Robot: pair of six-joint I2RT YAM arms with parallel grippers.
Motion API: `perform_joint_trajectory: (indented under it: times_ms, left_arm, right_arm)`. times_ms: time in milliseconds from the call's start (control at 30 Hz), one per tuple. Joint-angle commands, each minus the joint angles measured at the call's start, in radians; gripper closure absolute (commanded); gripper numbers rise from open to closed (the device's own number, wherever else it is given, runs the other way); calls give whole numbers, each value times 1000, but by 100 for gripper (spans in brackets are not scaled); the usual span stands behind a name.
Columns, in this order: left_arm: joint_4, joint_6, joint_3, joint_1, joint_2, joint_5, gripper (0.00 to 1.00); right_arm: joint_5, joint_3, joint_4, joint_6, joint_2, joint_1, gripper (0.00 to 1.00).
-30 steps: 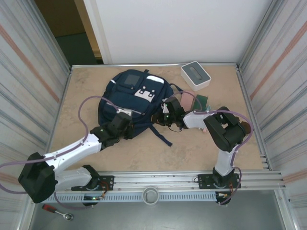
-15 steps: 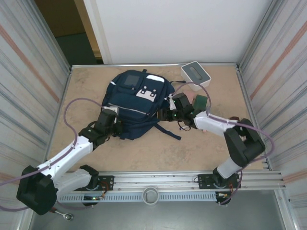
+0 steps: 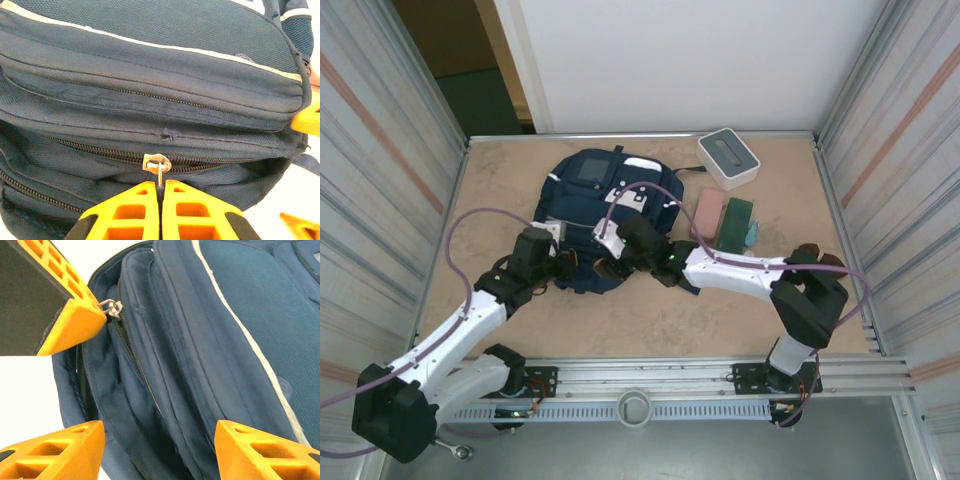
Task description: Pack the student bag
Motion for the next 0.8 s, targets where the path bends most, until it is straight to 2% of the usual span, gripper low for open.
perform_joint_trajectory:
  times_ms: [0, 200, 367, 500, 600, 767]
  left_arm:
    - [24, -17, -6, 10, -33, 21, 100]
    - [23, -24, -11, 13, -36, 17, 100]
    - [21, -35, -6, 31, -41, 11, 100]
    - [16, -55, -18, 77, -53, -18, 100]
    - [4, -58, -27, 104, -52, -91, 100]
    - [-18, -67, -33, 117, -52, -185, 100]
  right_arm:
    - [79, 48, 20, -83, 42, 0, 42]
    - [149, 69, 41, -136, 98, 9, 58]
    - [247, 35, 62, -168, 97, 13, 85]
    - [299, -42, 87, -179, 30, -4, 98]
    - [278, -103, 98, -178, -30, -26, 100]
    - [136, -162, 89, -167, -107, -89, 100]
